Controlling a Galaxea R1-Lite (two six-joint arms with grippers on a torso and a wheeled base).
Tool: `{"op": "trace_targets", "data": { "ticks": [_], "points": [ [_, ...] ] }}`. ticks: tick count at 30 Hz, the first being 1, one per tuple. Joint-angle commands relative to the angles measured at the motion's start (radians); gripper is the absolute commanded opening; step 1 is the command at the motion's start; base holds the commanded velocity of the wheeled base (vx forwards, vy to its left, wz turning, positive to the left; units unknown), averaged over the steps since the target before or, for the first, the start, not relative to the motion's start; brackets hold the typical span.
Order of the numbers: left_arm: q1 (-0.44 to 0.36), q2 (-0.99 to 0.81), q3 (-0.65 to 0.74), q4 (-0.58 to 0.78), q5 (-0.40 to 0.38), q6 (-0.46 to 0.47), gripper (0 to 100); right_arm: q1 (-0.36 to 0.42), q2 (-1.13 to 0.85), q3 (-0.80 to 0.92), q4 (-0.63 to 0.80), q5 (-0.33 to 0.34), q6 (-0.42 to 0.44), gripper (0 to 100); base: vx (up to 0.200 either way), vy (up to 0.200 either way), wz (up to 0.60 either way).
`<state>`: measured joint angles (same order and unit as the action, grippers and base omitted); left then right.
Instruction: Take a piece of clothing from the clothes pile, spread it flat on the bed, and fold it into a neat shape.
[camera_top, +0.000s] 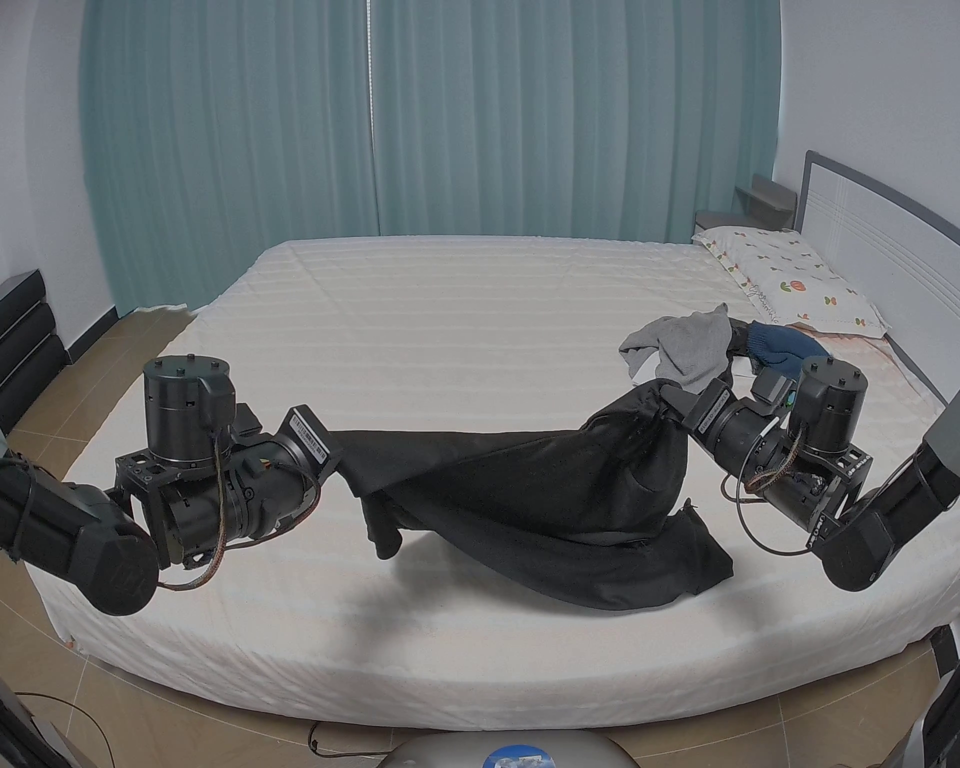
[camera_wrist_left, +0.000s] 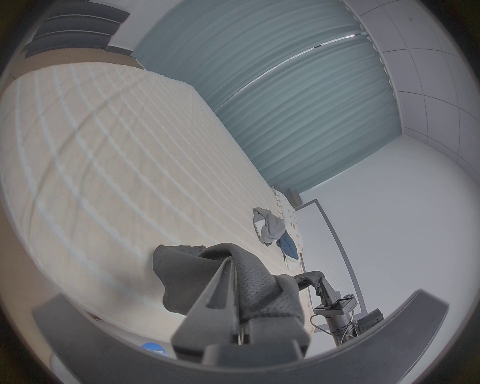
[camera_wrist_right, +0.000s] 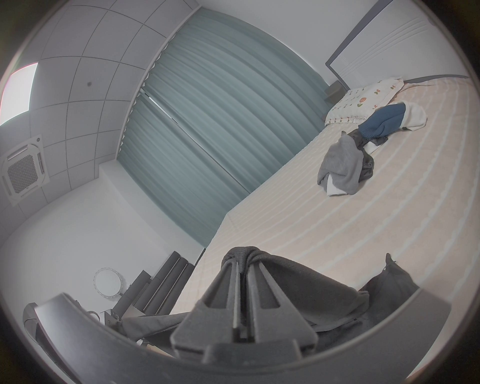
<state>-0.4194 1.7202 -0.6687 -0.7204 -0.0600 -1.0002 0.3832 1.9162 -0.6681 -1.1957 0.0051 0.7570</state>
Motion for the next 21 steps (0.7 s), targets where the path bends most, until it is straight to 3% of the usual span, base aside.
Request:
{"op": "trace_targets", "data": {
  "ticks": [1, 10, 21],
  "points": [
    [-0.009, -0.008, 0.009, 0.001, 0.0, 0.002, 0, -0.001, -0.028, 0.028, -0.001, -0.001, -0.002, 0, 0.0, 0.0, 0.0],
    [-0.033, -0.025, 0.034, 0.039, 0.008, 0.0, 0, -0.014, -0.105, 0.114, -0.002, -0.002, -0.001, 0, 0.0, 0.0, 0.0],
    [-0.108, -0.152, 0.041, 0.164, 0.009, 0.002, 0, -0.004, -0.312, 0.251, 0.012, -0.002, -0.002, 0, -0.2, 0.0, 0.0]
  ]
}}
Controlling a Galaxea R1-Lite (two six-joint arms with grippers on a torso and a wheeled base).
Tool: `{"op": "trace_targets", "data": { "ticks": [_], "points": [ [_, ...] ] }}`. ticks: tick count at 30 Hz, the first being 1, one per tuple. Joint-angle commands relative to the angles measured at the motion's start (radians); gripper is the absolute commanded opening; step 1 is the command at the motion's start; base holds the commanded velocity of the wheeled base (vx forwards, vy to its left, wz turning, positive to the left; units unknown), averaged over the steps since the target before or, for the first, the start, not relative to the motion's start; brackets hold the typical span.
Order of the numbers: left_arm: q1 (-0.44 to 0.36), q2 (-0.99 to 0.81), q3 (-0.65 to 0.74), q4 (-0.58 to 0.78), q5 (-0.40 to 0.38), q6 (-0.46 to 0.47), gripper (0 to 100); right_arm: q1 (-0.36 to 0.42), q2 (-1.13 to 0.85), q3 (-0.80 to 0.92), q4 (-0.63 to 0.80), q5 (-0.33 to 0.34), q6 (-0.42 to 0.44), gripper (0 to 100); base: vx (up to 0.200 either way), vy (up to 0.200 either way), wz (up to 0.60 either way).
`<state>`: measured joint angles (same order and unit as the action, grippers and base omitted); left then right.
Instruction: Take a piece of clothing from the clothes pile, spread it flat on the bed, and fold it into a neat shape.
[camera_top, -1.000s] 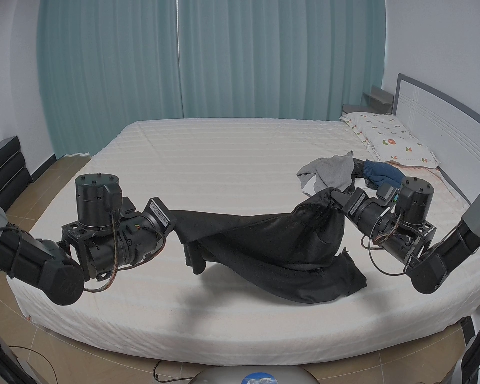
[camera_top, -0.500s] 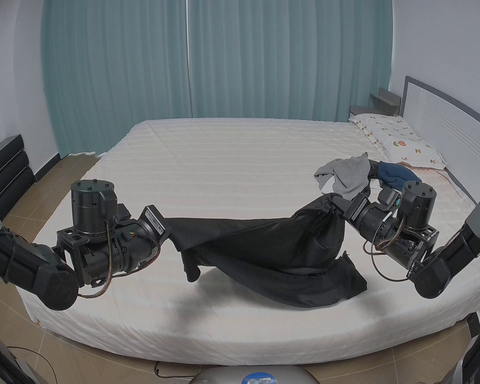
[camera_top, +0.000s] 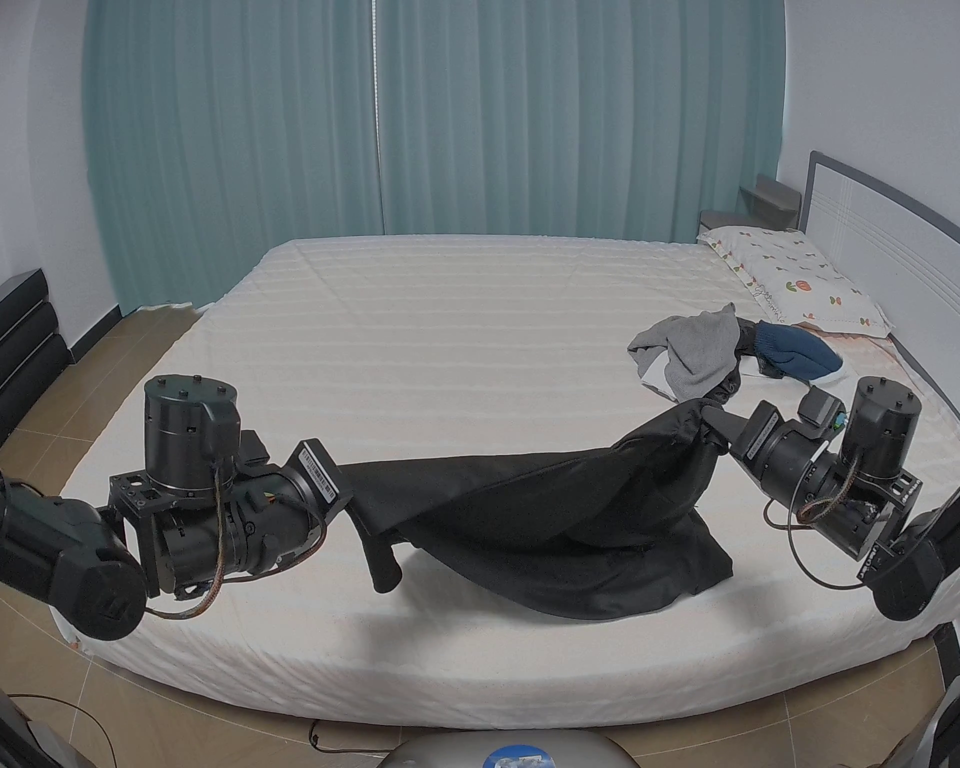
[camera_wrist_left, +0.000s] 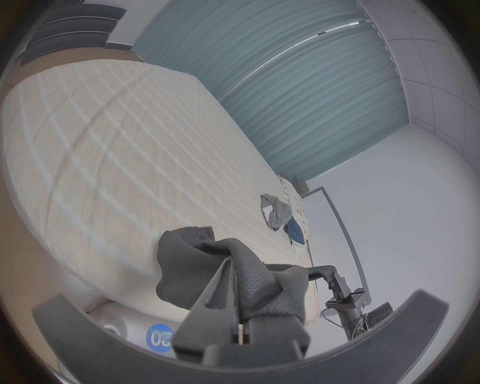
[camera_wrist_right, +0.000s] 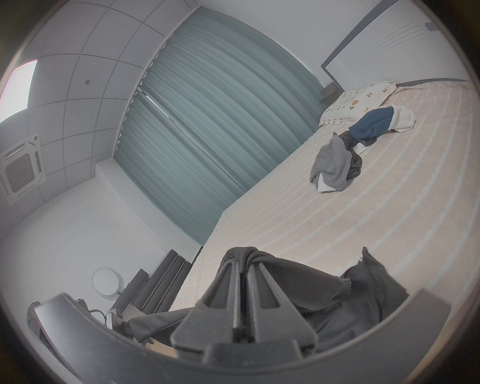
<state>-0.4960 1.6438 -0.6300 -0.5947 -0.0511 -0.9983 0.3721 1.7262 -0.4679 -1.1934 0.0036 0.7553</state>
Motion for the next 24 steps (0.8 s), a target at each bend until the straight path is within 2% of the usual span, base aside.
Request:
{"op": "trace_targets", "data": {
  "ticks": [1, 4, 7, 9, 15, 17, 18, 24],
  "points": [
    [-0.042, -0.102, 0.003, 0.059, 0.002, 0.0, 0, 0.011, -0.168, 0.064, 0.012, -0.001, -0.002, 0, -0.2, 0.0, 0.0],
    [-0.062, -0.15, 0.001, 0.093, 0.002, 0.0, 0, 0.019, -0.255, 0.083, 0.037, -0.001, -0.004, 0, -0.2, 0.0, 0.0],
    [-0.078, -0.216, -0.014, 0.131, 0.004, 0.001, 0, 0.021, -0.389, 0.061, 0.14, -0.002, -0.011, 0, -0.2, 0.0, 0.0],
    [-0.079, -0.24, -0.023, 0.145, 0.005, 0.001, 0, 0.021, -0.438, 0.037, 0.179, -0.002, -0.013, 0, 0.0, 0.0, 0.0],
    [-0.072, -0.331, -0.155, 0.288, 0.023, 0.001, 0, 0.014, -0.654, -0.25, 0.526, 0.001, -0.025, 0, 0.0, 0.0, 0.0],
    [-0.072, -0.332, -0.158, 0.291, 0.025, 0.001, 0, 0.014, -0.655, -0.258, 0.532, 0.003, -0.025, 0, 0.0, 0.0, 0.0],
    [-0.072, -0.334, -0.209, 0.337, 0.03, 0.001, 0, 0.004, -0.662, -0.373, 0.607, 0.007, -0.025, 0, 0.0, 0.0, 0.0],
    [-0.055, -0.28, -0.315, 0.398, 0.03, -0.005, 0, -0.055, -0.545, -0.572, 0.675, 0.022, -0.034, 0, 0.0, 0.0, 0.0]
  ]
}}
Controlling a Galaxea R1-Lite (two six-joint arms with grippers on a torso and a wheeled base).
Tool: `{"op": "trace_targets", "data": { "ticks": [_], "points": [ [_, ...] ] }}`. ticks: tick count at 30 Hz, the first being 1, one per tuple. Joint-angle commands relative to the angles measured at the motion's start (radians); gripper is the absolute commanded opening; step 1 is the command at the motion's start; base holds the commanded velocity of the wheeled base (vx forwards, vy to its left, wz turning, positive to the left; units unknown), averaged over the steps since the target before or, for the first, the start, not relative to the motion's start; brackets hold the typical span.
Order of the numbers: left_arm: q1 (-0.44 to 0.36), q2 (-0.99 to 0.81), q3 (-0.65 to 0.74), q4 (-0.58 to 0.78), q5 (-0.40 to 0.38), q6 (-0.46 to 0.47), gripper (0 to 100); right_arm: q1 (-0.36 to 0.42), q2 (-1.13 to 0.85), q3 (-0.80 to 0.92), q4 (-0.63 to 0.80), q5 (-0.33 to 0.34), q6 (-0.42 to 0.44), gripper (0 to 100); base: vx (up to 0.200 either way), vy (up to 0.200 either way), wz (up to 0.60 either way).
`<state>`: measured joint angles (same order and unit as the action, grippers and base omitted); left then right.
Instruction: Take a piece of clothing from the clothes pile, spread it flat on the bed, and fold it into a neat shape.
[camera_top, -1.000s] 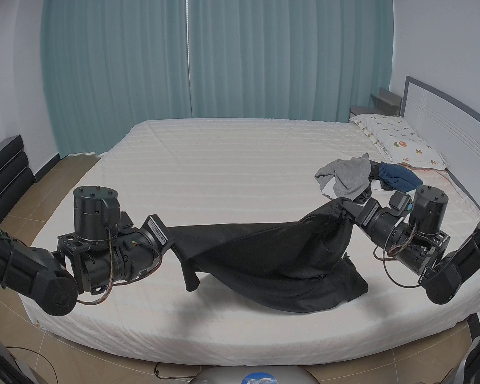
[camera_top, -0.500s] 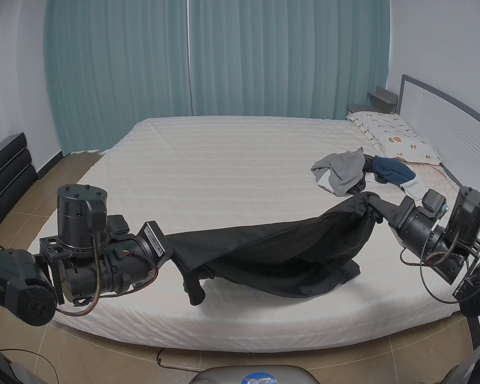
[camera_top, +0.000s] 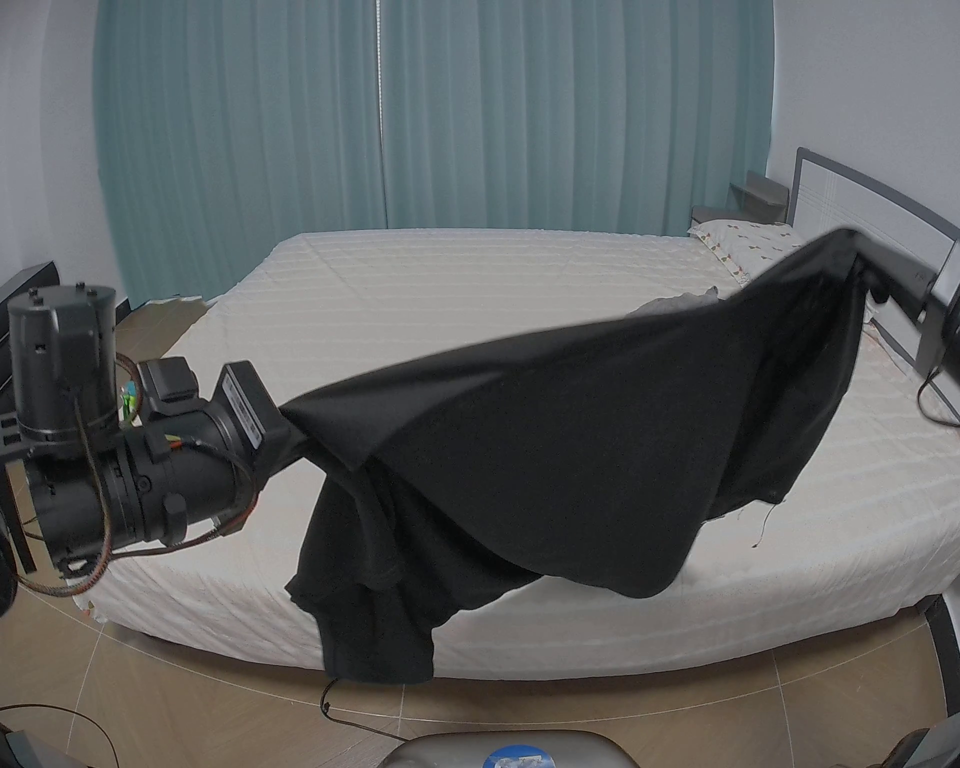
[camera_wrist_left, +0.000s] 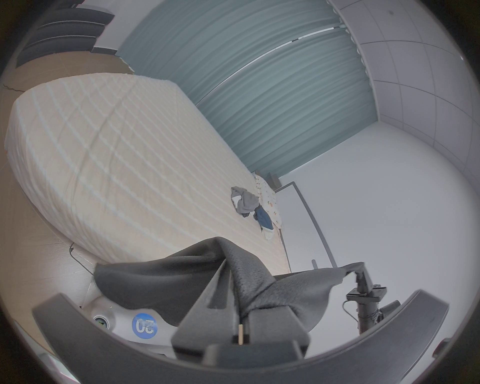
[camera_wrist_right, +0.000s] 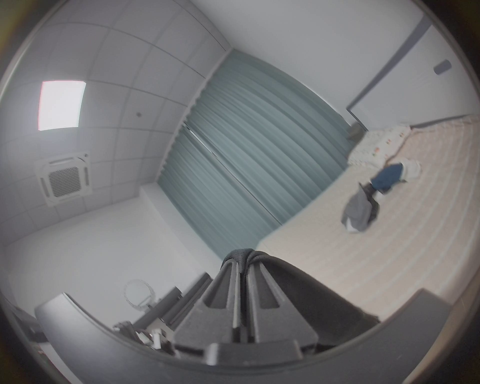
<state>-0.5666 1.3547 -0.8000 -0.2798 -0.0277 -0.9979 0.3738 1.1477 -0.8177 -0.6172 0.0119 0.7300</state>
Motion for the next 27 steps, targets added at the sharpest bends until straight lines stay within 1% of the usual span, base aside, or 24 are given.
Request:
{"op": "trace_targets", "data": {
  "ticks": [1, 4, 8, 10, 14, 20, 23, 24, 27],
  "points": [
    [0.017, 0.014, -0.146, 0.083, 0.008, -0.007, 0, -0.058, 0.038, -0.224, 0.099, 0.014, -0.009, 0, 0.0, 0.0, 0.0],
    [0.044, 0.09, -0.191, 0.094, 0.005, -0.008, 0, -0.089, 0.161, -0.276, 0.093, 0.014, -0.029, 0, 0.0, 0.0, 0.0],
    [0.065, 0.152, -0.217, 0.094, -0.006, -0.01, 0, -0.098, 0.251, -0.288, 0.083, 0.013, -0.057, 0, 0.0, 0.0, 0.0],
    [0.071, 0.212, -0.239, 0.094, -0.009, -0.011, 0, -0.112, 0.339, -0.304, 0.057, 0.011, -0.07, 0, 0.0, 0.0, 0.0],
    [0.071, 0.282, -0.271, 0.088, -0.011, -0.013, 0, -0.128, 0.455, -0.344, -0.012, 0.005, -0.069, 0, 0.2, 0.0, 0.0],
    [0.08, 0.383, -0.337, 0.083, -0.008, -0.018, 0, -0.13, 0.581, -0.36, -0.11, 0.002, -0.07, 0, 0.2, 0.0, 0.0],
    [0.082, 0.423, -0.364, 0.076, -0.008, -0.051, 0, -0.128, 0.615, -0.357, -0.133, 0.0, -0.07, 0, 0.2, 0.0, 0.0],
    [0.093, 0.454, -0.387, 0.074, -0.011, -0.076, 0, -0.13, 0.636, -0.357, -0.142, 0.0, -0.07, 0, 0.2, 0.0, 0.0],
    [0.116, 0.521, -0.435, 0.07, -0.02, -0.084, 0, -0.13, 0.684, -0.36, -0.157, 0.002, -0.073, 0, 0.2, 0.0, 0.0]
  ]
}}
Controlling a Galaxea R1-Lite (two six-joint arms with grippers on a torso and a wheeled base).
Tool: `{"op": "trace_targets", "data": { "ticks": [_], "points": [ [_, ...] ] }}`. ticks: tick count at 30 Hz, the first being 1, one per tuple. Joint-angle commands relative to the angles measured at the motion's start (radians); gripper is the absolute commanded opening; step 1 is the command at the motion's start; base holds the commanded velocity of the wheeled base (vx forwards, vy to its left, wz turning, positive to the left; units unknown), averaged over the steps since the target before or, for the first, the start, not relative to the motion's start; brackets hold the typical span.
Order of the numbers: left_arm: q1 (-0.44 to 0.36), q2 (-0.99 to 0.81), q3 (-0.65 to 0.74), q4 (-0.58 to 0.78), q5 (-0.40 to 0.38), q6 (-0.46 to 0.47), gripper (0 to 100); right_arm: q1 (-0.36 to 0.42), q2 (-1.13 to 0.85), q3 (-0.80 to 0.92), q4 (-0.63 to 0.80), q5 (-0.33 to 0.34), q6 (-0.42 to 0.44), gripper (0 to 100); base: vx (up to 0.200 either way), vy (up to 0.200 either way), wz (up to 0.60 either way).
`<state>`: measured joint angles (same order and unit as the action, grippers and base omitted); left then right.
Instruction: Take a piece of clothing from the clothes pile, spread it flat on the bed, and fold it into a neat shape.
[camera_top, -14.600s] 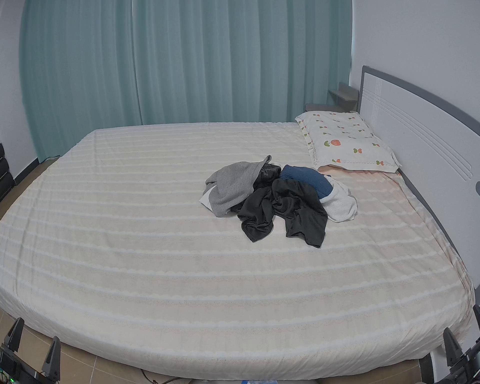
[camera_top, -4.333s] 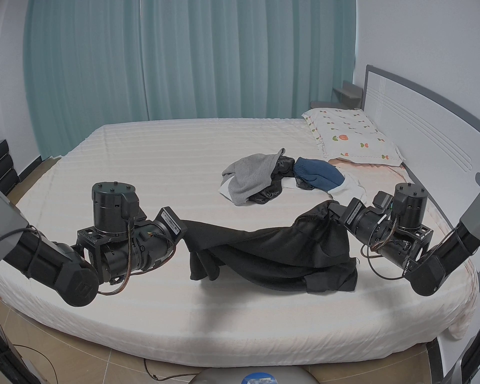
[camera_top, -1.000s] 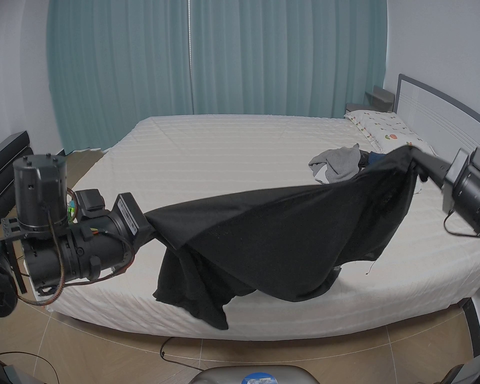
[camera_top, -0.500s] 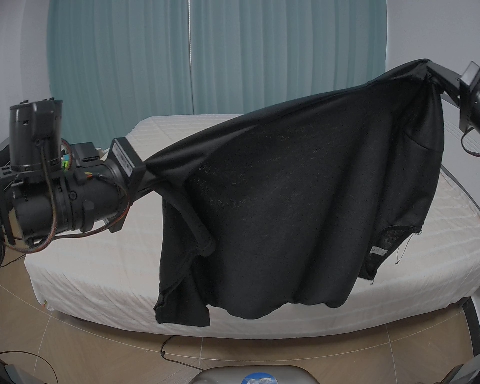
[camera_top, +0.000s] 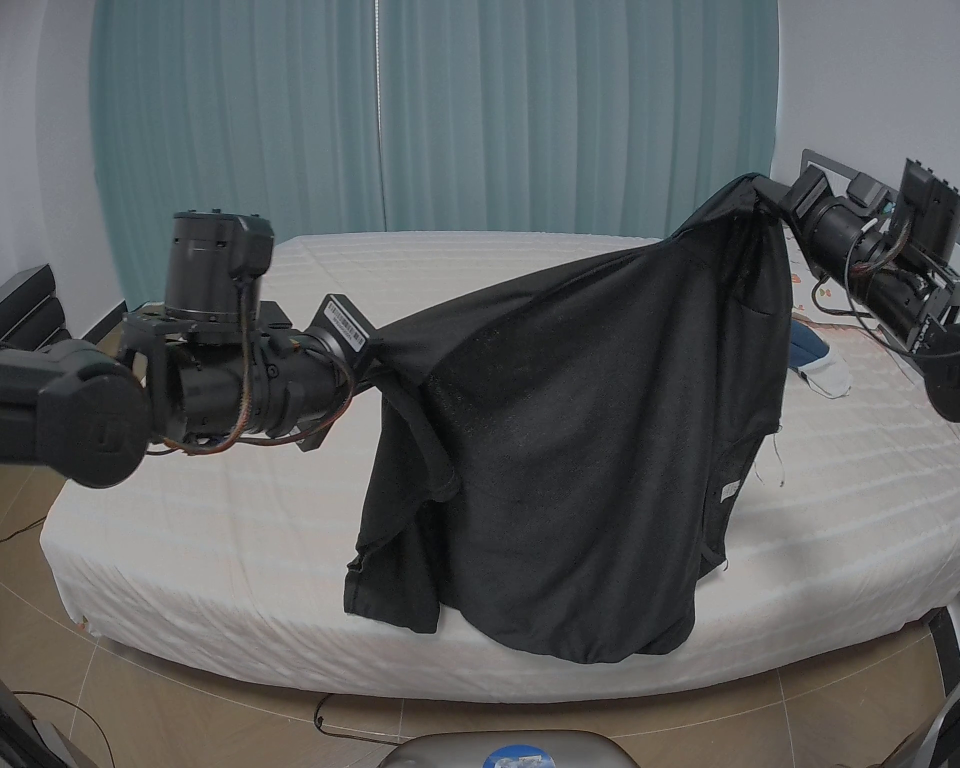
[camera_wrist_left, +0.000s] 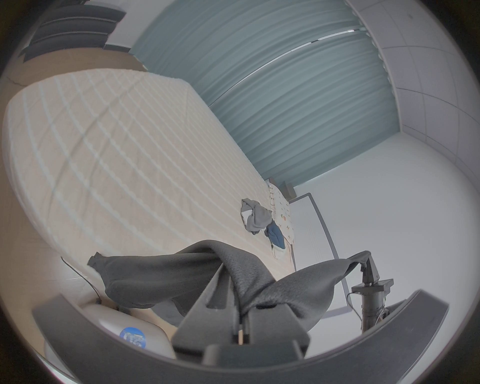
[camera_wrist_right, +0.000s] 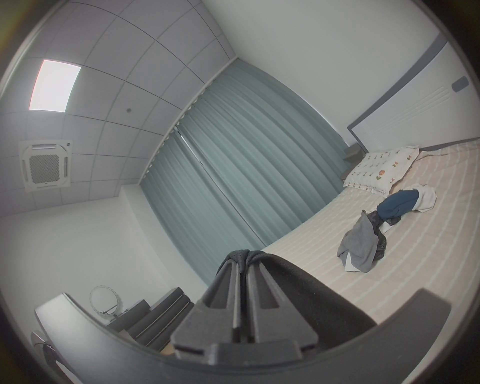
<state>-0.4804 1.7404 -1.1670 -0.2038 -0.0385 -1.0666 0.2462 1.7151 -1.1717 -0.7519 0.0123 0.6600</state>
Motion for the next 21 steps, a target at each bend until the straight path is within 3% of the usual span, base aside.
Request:
{"op": "trace_targets", "data": {
  "ticks": [1, 6, 16, 21],
  "points": [
    [0.033, 0.146, -0.074, -0.006, -0.014, -0.015, 0, -0.002, 0.126, -0.006, -0.029, 0.003, -0.003, 0, 0.2, 0.0, 0.0],
    [0.057, 0.226, -0.109, -0.006, -0.046, -0.016, 0, -0.001, 0.225, -0.057, -0.103, 0.008, -0.008, 0, 0.2, 0.0, 0.0],
    [0.109, 0.384, -0.183, -0.003, -0.046, -0.021, 0, 0.022, 0.448, -0.192, -0.118, 0.003, -0.042, 0, 0.2, 0.0, 0.0],
    [0.125, 0.467, -0.232, -0.002, -0.046, -0.021, 0, 0.024, 0.561, -0.247, -0.15, 0.003, -0.042, 0, 0.0, 0.0, 0.0]
  ]
}}
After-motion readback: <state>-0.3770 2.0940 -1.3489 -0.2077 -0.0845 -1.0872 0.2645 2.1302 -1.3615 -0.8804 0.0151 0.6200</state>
